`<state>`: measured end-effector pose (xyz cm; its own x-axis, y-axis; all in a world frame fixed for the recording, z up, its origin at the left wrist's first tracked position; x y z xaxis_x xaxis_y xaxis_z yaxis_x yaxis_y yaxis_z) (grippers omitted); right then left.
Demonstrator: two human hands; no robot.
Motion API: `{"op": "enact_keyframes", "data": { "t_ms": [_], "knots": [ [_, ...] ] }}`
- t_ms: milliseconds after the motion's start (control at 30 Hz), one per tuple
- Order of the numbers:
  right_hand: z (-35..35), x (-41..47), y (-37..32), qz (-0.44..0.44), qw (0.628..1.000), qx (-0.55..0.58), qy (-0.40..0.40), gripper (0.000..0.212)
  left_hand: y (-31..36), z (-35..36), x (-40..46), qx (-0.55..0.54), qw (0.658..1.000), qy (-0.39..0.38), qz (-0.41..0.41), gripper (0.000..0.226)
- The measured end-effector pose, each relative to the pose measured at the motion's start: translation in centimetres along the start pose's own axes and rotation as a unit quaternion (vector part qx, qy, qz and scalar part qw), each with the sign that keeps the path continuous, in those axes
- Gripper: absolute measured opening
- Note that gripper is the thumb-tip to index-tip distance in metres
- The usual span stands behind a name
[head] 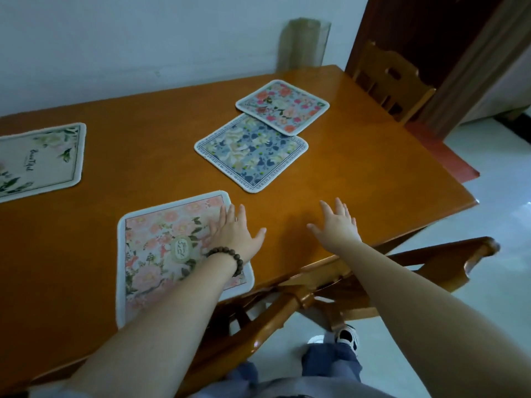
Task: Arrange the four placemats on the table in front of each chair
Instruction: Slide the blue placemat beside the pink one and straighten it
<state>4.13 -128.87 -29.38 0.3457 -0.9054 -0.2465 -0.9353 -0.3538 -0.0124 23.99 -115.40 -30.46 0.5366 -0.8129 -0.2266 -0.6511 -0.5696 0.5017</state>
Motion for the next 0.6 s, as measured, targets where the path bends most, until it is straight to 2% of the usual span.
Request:
{"op": "enact_keyframes", "data": {
  "t_ms": [200,433,600],
  "knots": [
    [-0.8,5.8,4.3,-0.08,0.997,0.004,-0.008,0.073,5.2,3.2,2.3,0.044,0.997,0.027,-0.059,0.089],
    [-3.8,12.2,10.3,-0.195,0.98,-0.043,0.016,0.071,12.0,6.4,4.2,0.037,0.988,0.081,-0.124,0.091],
    [-3.7,14.8,11.4,-0.245,0.968,-0.058,-0.004,0.069,14.5,6.3,4.5,0.032,0.982,0.107,-0.152,0.094]
  ]
}}
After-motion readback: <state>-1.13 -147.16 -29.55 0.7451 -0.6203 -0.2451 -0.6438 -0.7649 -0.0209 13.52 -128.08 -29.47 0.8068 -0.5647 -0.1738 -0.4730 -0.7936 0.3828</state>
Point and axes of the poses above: each hand's wrist, its own x-axis towards the middle knuckle, its own z-axis out of the palm, y = z × x, the point moved 6 cm from there along x, towards the middle knuckle, and after that the axes turned 15 degrees about -x, right-handed, at the moved point
